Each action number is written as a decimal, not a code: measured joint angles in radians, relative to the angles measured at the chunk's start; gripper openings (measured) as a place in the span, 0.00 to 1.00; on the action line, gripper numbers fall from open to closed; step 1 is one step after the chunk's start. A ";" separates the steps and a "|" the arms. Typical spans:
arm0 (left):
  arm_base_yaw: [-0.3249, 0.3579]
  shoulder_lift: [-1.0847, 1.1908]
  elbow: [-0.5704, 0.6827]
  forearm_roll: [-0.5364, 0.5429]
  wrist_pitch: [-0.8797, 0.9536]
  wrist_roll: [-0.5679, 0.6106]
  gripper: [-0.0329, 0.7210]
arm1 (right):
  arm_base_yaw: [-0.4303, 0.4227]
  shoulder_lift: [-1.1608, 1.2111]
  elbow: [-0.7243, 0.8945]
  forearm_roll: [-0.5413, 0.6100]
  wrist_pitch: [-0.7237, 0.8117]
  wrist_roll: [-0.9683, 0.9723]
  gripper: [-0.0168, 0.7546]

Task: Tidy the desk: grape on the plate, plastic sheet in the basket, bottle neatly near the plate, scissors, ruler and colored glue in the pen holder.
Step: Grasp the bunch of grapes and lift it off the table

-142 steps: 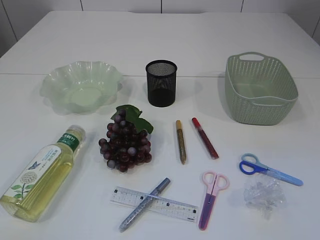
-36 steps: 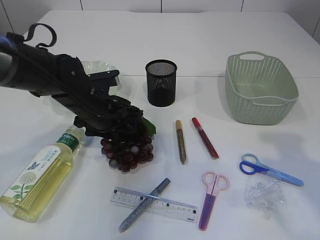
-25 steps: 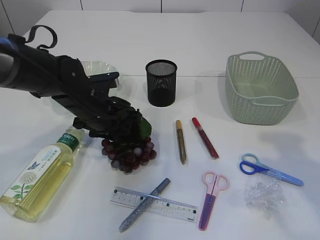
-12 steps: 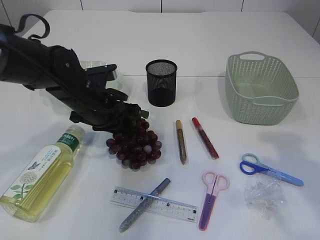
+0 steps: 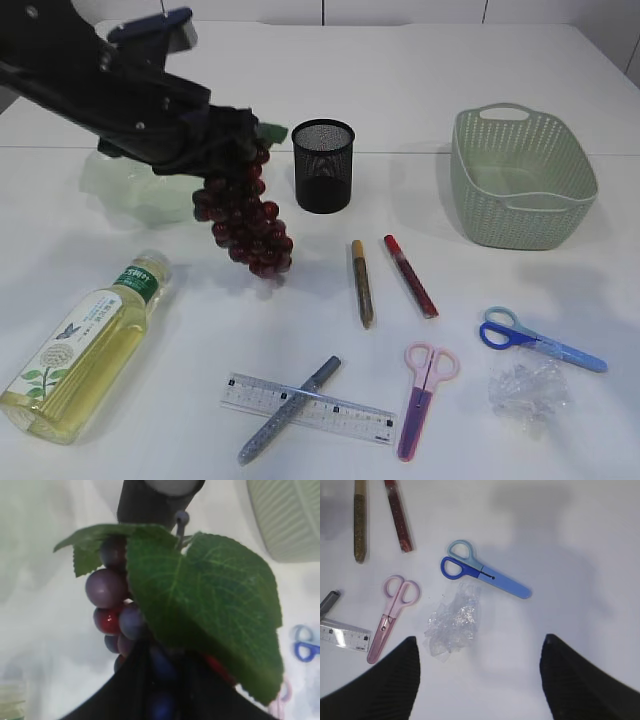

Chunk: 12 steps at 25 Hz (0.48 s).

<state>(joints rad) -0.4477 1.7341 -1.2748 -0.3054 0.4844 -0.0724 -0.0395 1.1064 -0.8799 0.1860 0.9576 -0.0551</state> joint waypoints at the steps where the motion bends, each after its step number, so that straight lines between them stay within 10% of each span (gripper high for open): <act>1: 0.006 -0.028 0.000 0.004 -0.002 0.000 0.19 | 0.000 0.000 0.000 0.002 0.000 0.000 0.77; 12: 0.140 -0.133 -0.045 0.042 -0.056 0.000 0.19 | 0.000 0.000 0.000 0.072 -0.004 0.000 0.77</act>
<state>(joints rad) -0.3078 1.6009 -1.3194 -0.2631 0.4284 -0.0724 -0.0395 1.1064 -0.8799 0.2575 0.9541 -0.0551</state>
